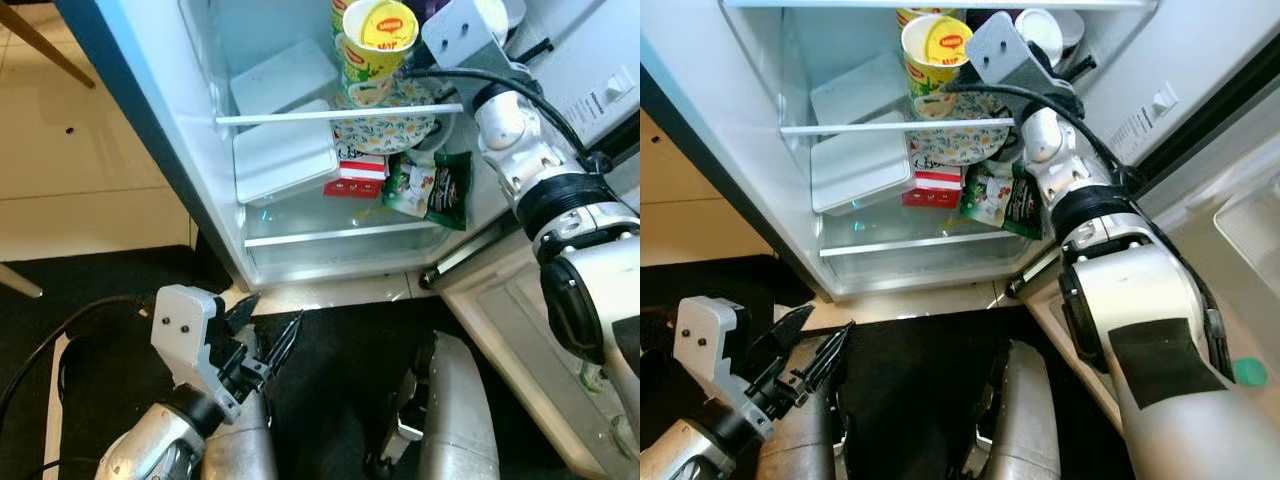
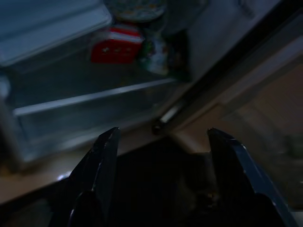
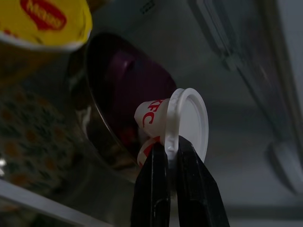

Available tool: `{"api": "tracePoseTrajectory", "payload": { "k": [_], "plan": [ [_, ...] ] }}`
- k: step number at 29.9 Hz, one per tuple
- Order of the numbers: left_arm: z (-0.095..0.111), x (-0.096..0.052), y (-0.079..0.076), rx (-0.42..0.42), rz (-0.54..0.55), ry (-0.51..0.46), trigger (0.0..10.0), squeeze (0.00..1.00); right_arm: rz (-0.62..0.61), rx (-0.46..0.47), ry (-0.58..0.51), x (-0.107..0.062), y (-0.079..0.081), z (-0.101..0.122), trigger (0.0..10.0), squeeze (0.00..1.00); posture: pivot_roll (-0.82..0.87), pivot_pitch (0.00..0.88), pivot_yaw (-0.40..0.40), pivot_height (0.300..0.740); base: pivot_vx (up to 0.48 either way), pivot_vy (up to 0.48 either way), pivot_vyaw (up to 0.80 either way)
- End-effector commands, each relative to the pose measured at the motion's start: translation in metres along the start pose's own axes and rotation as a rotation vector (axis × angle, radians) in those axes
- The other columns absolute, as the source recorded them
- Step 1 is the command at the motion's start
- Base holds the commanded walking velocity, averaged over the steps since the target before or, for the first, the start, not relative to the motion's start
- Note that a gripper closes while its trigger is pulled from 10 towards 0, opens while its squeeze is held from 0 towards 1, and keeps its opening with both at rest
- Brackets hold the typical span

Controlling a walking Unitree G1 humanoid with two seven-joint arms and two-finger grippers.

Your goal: Restocking fridge

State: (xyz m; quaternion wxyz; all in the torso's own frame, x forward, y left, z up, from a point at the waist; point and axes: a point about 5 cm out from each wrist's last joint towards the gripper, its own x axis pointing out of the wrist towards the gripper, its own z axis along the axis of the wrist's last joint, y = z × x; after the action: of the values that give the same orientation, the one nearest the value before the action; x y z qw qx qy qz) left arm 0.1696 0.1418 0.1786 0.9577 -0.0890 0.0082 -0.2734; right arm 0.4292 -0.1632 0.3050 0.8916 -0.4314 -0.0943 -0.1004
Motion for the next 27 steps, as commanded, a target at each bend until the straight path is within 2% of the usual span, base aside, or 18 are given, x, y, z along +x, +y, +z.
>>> {"api": "tracePoseTrajectory", "payload": {
  "k": [1, 2, 3, 4, 6, 11, 12, 20, 21, 23, 24, 27],
  "plan": [
    [0.006, 0.000, -0.007, -0.026, -0.051, 0.000, 10.0, 0.00, 0.013, -0.081, 0.031, 0.000, -0.003, -0.009, 10.0, 0.09, 0.44, 0.410, -0.135, 0.515, 0.000, 0.000, 0.00],
    [0.009, 0.001, -0.008, -0.030, -0.055, -0.008, 10.0, 0.00, 0.019, -0.108, 0.027, 0.000, -0.003, -0.009, 10.0, 0.23, 0.44, 0.407, -0.137, 0.515, 0.000, 0.000, 0.00],
    [0.009, 0.001, -0.008, -0.030, -0.055, -0.008, 10.0, 0.00, 0.019, -0.108, 0.027, 0.000, -0.003, -0.009, 10.0, 0.23, 0.44, 0.407, -0.137, 0.515, 0.000, 0.000, 0.00],
    [0.011, 0.002, -0.008, -0.032, -0.055, -0.007, 10.0, 0.00, 0.019, -0.142, 0.016, 0.001, -0.005, -0.007, 10.0, 1.00, 0.45, 0.397, -0.143, 0.515, 0.000, 0.000, 0.00],
    [0.015, 0.001, -0.006, -0.039, -0.049, -0.005, 10.0, 0.00, 0.003, -0.185, 0.004, 0.002, -0.010, -0.003, 10.0, 1.00, 0.46, 0.390, -0.146, 0.515, 0.000, 0.000, 0.00],
    [0.018, 0.001, -0.005, -0.053, -0.040, -0.005, 10.0, 0.00, -0.031, -0.207, -0.008, 0.004, -0.016, 0.002, 10.0, 1.00, 0.46, 0.384, -0.152, 0.515, 0.000, 0.000, 0.00],
    [0.018, 0.002, -0.004, -0.059, -0.038, -0.005, 10.0, 0.00, -0.055, -0.227, -0.022, 0.005, -0.019, 0.006, 10.0, 0.00, 0.45, 0.378, -0.149, 0.515, 0.000, 0.000, 0.00],
    [0.017, 0.008, -0.002, -0.076, -0.044, 0.005, 10.0, 0.00, -0.115, -0.208, -0.045, 0.006, -0.028, 0.013, 10.0, 0.00, 0.41, 0.358, -0.144, 0.515, 0.000, 0.000, 0.00],
    [0.015, 0.013, -0.001, -0.084, -0.048, 0.007, 10.0, 0.00, -0.130, -0.156, -0.033, 0.006, -0.032, 0.009, 10.0, 0.00, 0.37, 0.330, -0.137, 0.515, 0.000, 0.000, 0.00],
    [0.015, 0.013, -0.001, -0.084, -0.048, 0.007, 10.0, 0.00, -0.130, -0.156, -0.033, 0.006, -0.032, 0.009, 10.0, 0.00, 0.37, 0.330, -0.137, 0.515, 0.000, 0.000, 0.00],
    [0.012, 0.019, 0.000, -0.093, -0.060, 0.010, 10.0, 0.00, -0.123, -0.102, -0.012, 0.005, -0.032, 0.001, 10.0, 0.00, 0.35, 0.314, -0.128, 0.515, 0.000, 0.000, 0.00],
    [0.010, 0.024, 0.002, -0.098, -0.074, 0.016, 10.0, 0.00, -0.106, -0.059, 0.015, 0.003, -0.028, -0.010, 10.0, 0.00, 0.32, 0.298, -0.121, 0.515, 0.000, 0.000, 0.00]
  ]
}}
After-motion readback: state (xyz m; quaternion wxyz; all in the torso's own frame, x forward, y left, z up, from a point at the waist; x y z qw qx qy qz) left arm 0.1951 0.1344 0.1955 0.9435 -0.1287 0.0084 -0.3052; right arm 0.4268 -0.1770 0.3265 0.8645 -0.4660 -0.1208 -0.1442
